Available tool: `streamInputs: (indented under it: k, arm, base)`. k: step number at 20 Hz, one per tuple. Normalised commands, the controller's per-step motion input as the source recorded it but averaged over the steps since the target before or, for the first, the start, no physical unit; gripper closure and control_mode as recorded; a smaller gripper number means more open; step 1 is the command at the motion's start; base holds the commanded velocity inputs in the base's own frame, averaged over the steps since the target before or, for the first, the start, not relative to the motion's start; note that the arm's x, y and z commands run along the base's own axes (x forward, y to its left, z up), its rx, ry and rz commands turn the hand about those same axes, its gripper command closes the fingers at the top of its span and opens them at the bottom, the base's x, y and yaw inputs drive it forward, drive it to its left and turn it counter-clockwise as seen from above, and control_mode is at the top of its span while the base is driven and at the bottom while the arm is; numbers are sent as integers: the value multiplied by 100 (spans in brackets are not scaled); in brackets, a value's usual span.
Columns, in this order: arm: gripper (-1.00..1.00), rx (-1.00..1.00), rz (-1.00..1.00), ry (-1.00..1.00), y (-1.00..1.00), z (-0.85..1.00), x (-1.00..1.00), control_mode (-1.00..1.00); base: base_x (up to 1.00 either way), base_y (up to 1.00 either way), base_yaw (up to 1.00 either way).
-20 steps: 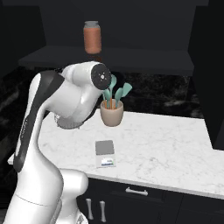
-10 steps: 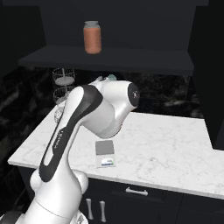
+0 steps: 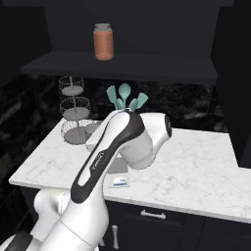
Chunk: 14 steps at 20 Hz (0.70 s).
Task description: Pick the canned food and place it on the digital scale for weighing, and close the cabinet.
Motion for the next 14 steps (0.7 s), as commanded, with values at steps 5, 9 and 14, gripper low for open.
streamInputs:
  k: [5, 9, 14]
  arm:
    - [100, 0, 10, 4, -23, -64, 35, -100]
    - [100, 0, 2, 2, 0, -45, 46, -100]
    - [100, 0, 2, 0, 0, -43, 26, -100]
  base:
    - [0, 0, 0]
    - [0, 0, 0]
    - [0, 0, 0]
